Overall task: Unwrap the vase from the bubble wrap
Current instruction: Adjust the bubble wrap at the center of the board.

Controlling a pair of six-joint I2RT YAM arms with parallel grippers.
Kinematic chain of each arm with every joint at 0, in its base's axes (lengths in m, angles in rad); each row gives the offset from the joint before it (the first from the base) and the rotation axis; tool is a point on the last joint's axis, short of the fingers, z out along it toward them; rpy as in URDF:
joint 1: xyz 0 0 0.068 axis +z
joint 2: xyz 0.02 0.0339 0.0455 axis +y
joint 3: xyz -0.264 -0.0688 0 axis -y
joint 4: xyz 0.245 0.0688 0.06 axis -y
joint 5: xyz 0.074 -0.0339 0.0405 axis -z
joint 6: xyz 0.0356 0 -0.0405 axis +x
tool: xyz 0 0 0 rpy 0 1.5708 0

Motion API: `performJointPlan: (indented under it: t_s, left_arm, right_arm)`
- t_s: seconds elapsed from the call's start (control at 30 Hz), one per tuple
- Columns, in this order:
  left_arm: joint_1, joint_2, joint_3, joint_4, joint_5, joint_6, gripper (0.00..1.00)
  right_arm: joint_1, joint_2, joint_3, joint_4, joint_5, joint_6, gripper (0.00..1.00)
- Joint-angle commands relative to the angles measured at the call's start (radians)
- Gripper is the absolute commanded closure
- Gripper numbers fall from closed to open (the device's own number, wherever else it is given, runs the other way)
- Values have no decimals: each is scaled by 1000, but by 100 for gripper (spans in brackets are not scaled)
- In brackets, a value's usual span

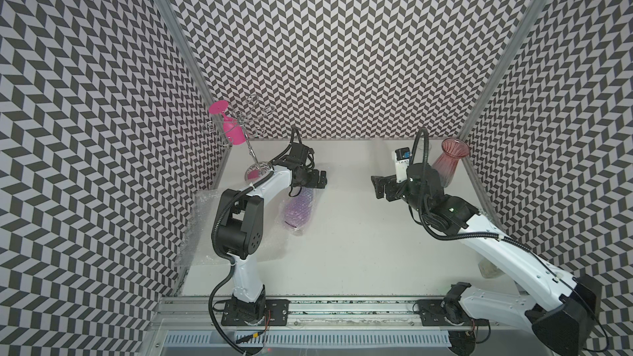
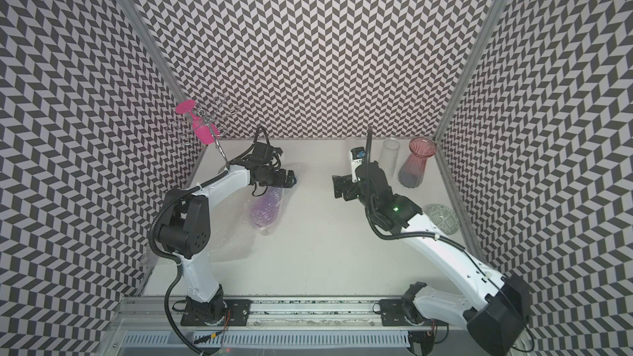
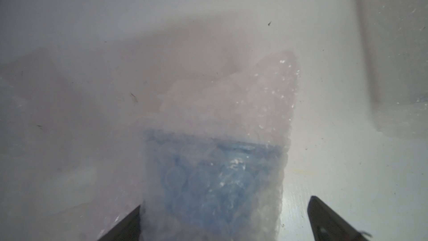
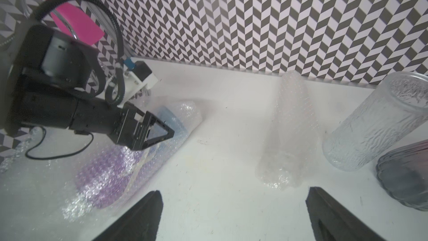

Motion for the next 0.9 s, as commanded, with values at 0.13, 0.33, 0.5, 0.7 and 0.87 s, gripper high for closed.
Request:
performJointPlan:
  t_s: [0.13,0.33,0.5,0.7,0.87]
  left_arm:
    - [-152,-1,25,-21,66,-87,0]
    - [-200,-65,-78,83,177,-177,1]
    - [-200,-114,-123,137,257,-224,1]
    - [-163,-198,-98,64,227,-121,2]
    - [-81,-277,-158,110,172,-86,2]
  right_arm:
    - [-111,-2,-68,133,-179,-102,1]
    - [-121,-2,-136,186,-209,-50,1]
    - [-120,-31,-178,170,-224,-42,1]
    - [-119,-62,-224,127,-315,-40,0]
    - [-109,-66,-252,120,-340,-24,0]
